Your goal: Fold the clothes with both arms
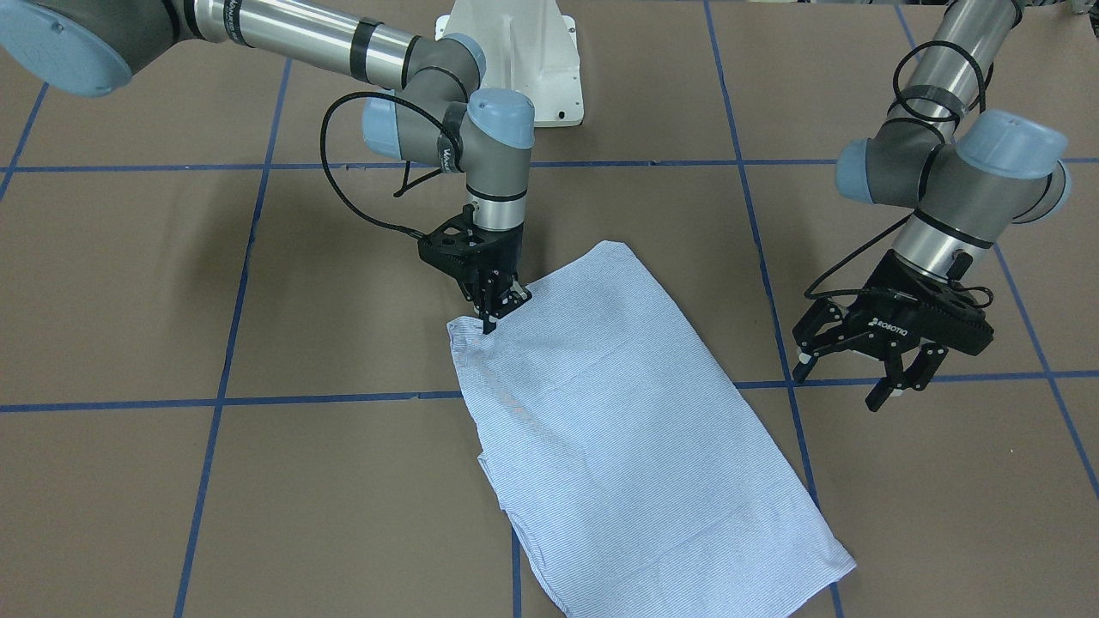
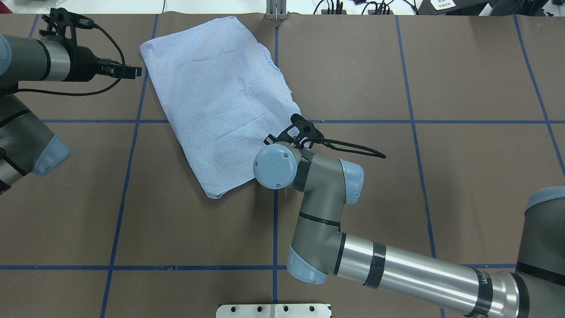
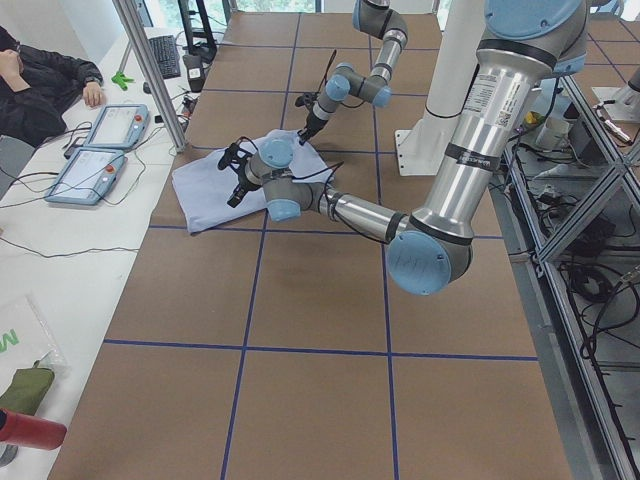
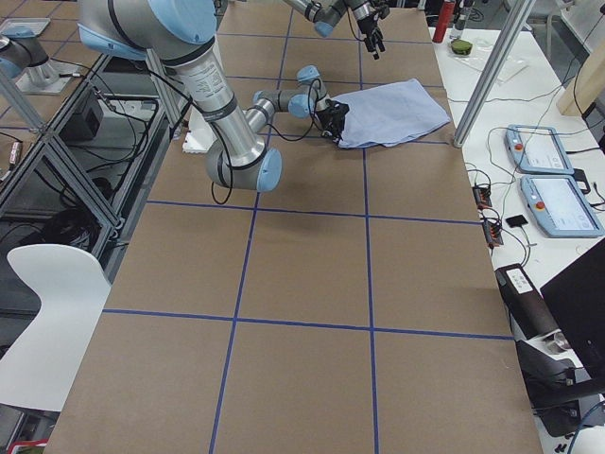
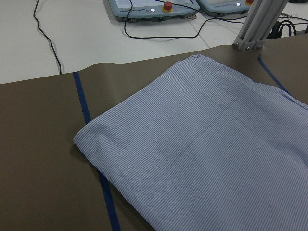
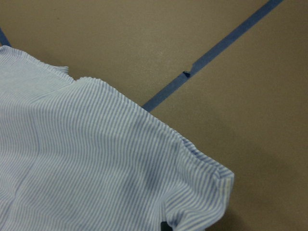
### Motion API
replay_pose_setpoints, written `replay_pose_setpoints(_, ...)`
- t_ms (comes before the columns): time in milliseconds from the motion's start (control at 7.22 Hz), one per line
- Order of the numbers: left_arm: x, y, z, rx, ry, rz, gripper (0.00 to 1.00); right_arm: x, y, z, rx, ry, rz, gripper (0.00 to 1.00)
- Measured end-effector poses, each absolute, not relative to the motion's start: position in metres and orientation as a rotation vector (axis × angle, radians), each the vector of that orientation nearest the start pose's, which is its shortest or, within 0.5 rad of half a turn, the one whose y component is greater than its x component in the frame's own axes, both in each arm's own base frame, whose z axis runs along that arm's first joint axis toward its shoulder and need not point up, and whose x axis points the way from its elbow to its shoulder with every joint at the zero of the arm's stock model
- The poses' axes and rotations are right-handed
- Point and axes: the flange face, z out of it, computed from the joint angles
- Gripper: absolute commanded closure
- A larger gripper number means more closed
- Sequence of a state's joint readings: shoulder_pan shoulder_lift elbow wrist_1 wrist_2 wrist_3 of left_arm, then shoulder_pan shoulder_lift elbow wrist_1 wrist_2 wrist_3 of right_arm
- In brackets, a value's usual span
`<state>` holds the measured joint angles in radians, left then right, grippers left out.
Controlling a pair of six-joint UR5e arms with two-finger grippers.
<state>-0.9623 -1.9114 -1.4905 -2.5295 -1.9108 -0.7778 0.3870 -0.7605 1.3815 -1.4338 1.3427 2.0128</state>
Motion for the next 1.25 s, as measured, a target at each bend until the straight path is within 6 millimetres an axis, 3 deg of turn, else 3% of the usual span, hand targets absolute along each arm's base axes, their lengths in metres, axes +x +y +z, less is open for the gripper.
replay_pose_setpoints(139,0.285,-0.578,0.396,0.731,1.02,0.068,0.0,-0.648,-0.434,0.225,0.211,-0.793,0.862,1.0)
replay_pose_setpoints(416,0.292,-0.533,0.385,0.664,1.108,0.038,0.0,-0.64,-0.432,0.213,0.219,-0.82,0.852,1.0)
replay_pose_setpoints(554,0.311,-0.504,0.376,0.601,1.166,-0.044,0.02,-0.635,-0.431,0.207,0.221,-0.833,0.851,1.0)
replay_pose_setpoints(831,0.378,-0.449,0.364,0.479,1.241,-0.214,0.35,-0.63,-0.43,0.199,0.224,-0.85,0.853,1.0)
replay_pose_setpoints(970,0.4,-0.43,0.363,0.426,1.264,-0.276,0.4,-0.628,-0.431,0.197,0.226,-0.854,0.855,1.0)
replay_pose_setpoints(1247,0.43,-0.405,0.364,0.34,1.284,-0.349,0.39,-0.626,-0.431,0.196,0.229,-0.858,0.857,1.0)
